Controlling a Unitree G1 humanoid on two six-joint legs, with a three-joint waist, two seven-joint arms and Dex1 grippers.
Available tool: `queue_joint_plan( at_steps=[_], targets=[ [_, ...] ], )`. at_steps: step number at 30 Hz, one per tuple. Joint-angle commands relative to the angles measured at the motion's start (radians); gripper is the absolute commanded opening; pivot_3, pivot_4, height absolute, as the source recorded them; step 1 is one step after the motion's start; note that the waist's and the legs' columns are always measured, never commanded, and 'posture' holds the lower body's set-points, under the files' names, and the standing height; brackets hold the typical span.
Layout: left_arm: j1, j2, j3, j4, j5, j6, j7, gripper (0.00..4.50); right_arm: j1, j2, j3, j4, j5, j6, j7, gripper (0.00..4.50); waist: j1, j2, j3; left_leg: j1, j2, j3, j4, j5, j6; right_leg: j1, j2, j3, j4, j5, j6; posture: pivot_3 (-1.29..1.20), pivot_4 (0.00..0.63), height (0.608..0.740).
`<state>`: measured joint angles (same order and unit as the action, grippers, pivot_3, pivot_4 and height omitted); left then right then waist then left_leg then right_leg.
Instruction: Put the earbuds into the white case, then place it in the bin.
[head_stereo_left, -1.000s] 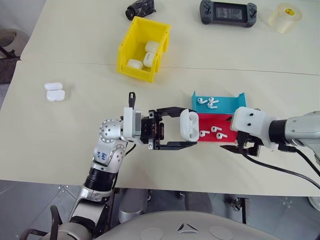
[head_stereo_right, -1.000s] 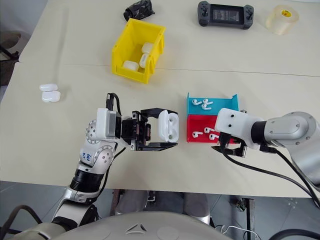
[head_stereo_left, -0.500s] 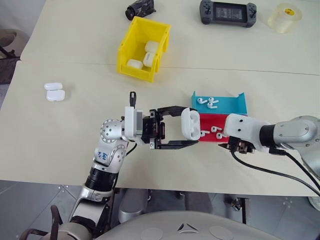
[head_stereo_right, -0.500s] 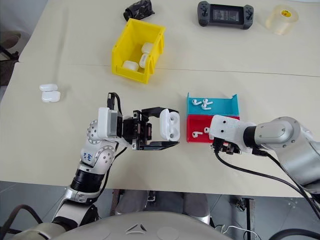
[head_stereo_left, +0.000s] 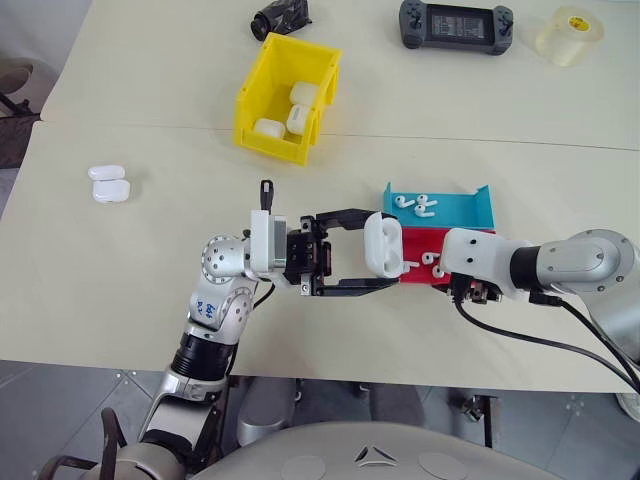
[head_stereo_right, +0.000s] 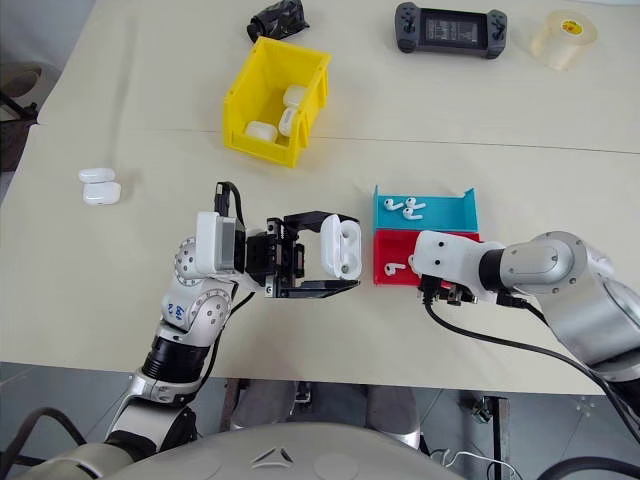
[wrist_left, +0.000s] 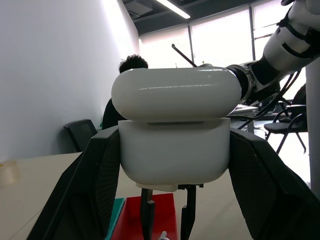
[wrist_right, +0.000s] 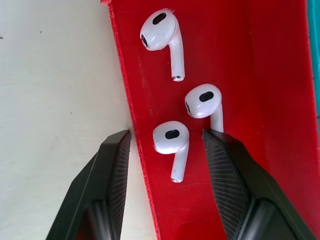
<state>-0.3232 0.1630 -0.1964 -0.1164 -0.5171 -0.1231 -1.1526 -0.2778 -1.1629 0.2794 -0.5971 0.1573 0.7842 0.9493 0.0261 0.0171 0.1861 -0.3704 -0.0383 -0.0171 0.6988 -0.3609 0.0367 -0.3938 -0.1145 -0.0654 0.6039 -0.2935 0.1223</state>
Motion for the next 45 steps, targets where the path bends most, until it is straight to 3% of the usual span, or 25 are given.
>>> queue_joint_plan(
  at_steps=[1, 2, 18, 32, 36, 38, 42, 45],
  targets=[
    [-0.011, -0.004, -0.001, -0.025, -0.002, -0.018, 0.009, 2.80, -0.006, 0.010, 0.005, 0.000, -0.022, -0.008, 0.006, 1.41, 0.000, 0.000, 0.000, 0.000, 0.000, 0.000, 0.000, 0.000, 0.000, 0.000, 0.000, 0.000, 0.000, 0.000, 0.000, 0.00, 0.150, 0.740],
    [-0.012, -0.004, 0.000, -0.025, -0.002, -0.018, 0.009, 2.80, -0.006, 0.015, 0.005, 0.001, -0.024, -0.008, 0.004, 1.13, 0.000, 0.000, 0.000, 0.000, 0.000, 0.000, 0.000, 0.000, 0.000, 0.000, 0.000, 0.000, 0.000, 0.000, 0.000, 0.00, 0.150, 0.740],
    [-0.018, 0.004, 0.003, -0.016, -0.009, -0.010, -0.002, 2.80, 0.030, 0.031, -0.037, -0.010, -0.028, -0.003, 0.005, 1.13, -0.001, 0.000, 0.000, 0.001, 0.000, 0.000, 0.000, 0.000, 0.000, 0.000, 0.000, 0.000, 0.000, 0.000, 0.000, 0.00, 0.150, 0.740],
    [-0.010, 0.009, -0.008, -0.034, -0.009, 0.007, -0.002, 2.80, -0.020, 0.042, 0.021, 0.001, -0.067, -0.023, 0.041, 1.13, -0.002, 0.000, 0.000, 0.001, 0.001, 0.000, 0.000, 0.000, 0.000, 0.000, 0.000, 0.000, 0.000, 0.000, 0.000, 0.00, 0.150, 0.740],
    [-0.008, 0.011, -0.008, -0.035, -0.011, 0.010, -0.004, 2.80, -0.028, 0.051, 0.023, -0.007, -0.070, -0.013, 0.045, 0.52, -0.002, 0.000, 0.000, 0.001, 0.000, 0.000, 0.000, 0.000, 0.000, 0.000, 0.000, 0.000, 0.000, 0.000, 0.000, 0.00, 0.150, 0.740],
    [-0.007, 0.013, -0.007, -0.035, -0.011, 0.011, -0.004, 2.80, -0.028, 0.054, 0.020, -0.012, -0.070, -0.008, 0.041, 0.52, -0.002, 0.000, 0.000, 0.001, 0.001, 0.000, 0.000, 0.000, 0.000, 0.000, 0.000, 0.000, 0.000, 0.000, 0.000, 0.00, 0.150, 0.740],
    [-0.005, 0.018, -0.001, -0.029, -0.014, 0.008, -0.012, 2.80, -0.005, 0.050, -0.029, -0.041, -0.046, 0.019, 0.032, 0.52, -0.002, 0.000, 0.000, 0.001, 0.000, 0.000, 0.000, 0.000, 0.000, 0.000, 0.000, 0.000, 0.000, 0.000, 0.000, 0.00, 0.150, 0.740],
    [-0.009, 0.023, 0.010, -0.013, -0.016, 0.004, -0.017, 2.80, 0.035, 0.071, -0.159, -0.077, 0.033, 0.049, 0.031, 0.52, 0.002, 0.000, 0.000, 0.000, 0.000, 0.000, 0.000, 0.000, 0.000, 0.000, 0.000, 0.000, 0.000, 0.000, 0.000, 0.00, 0.150, 0.740]
  ],
)
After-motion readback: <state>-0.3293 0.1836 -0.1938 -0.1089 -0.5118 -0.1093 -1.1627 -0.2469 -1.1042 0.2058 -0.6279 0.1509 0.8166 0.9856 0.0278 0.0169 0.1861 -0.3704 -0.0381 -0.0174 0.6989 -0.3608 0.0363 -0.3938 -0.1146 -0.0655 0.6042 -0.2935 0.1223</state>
